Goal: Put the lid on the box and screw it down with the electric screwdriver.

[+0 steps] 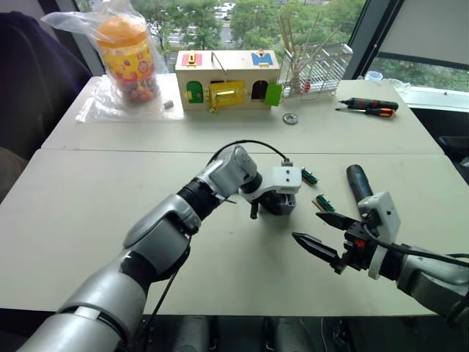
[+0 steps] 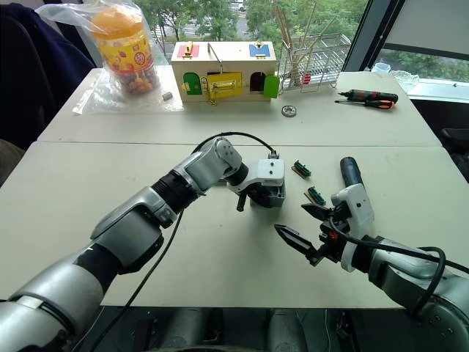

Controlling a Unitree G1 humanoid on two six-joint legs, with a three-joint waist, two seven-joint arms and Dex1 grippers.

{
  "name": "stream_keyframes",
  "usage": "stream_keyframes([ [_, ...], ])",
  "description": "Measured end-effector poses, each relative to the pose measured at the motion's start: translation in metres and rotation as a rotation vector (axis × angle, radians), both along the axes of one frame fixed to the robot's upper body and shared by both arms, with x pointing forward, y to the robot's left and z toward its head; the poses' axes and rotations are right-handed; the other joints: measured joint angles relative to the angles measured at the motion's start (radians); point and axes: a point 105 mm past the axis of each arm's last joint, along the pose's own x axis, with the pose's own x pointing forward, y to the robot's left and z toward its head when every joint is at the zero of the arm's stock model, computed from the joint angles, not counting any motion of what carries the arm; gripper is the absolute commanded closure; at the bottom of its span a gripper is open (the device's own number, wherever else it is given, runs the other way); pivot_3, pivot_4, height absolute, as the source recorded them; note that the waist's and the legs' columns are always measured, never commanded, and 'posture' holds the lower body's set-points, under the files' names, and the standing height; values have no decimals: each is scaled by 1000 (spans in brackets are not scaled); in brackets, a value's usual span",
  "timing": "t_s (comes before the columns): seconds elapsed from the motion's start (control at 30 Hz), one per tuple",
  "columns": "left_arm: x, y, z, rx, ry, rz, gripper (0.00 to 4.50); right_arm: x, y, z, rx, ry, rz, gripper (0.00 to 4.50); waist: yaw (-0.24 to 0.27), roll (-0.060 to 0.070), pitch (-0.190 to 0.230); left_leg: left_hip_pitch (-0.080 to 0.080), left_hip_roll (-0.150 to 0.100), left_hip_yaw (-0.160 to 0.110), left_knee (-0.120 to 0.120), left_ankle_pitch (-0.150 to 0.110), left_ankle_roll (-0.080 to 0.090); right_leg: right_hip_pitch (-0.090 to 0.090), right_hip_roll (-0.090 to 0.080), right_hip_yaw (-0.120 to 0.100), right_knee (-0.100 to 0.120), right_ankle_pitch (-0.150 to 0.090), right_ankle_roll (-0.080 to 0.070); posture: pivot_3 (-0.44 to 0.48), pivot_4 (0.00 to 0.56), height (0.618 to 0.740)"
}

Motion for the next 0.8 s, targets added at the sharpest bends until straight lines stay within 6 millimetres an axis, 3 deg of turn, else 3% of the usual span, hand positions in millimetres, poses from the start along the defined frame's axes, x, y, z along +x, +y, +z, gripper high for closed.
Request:
stream_keyframes([
  [0.13,0,3,1,4,-9,-25,4456,-1,2,-3,-1,9,4,0,-1,0,0,0,0,0,0,0,0,-1,0,0,0,0,0,0,150,711],
  [0.23,-1,17,5,19,-8,-89,4456,-3,3,-6,2,25,14,0,-3,0,0,-1,1,0,0,1,-1,-1,0,0,0,0,0,0,150,711],
  [0.33,-5,49,13,71,-28,-229,4456,-6,3,-10,0,49,31,0,-4,0,0,-1,1,1,-1,3,-5,-2,0,0,1,0,0,0,150,711],
  [0.5,-17,83,9,118,-28,-395,4456,-9,7,-12,-7,63,56,0,1,1,0,-1,1,0,1,3,-5,-1,0,0,1,0,-1,0,150,711],
  [0.8,-35,72,2,81,18,-517,4456,-11,15,-14,-9,69,88,0,-3,0,0,-8,0,0,10,-1,2,-3,0,0,1,1,0,0,150,711],
])
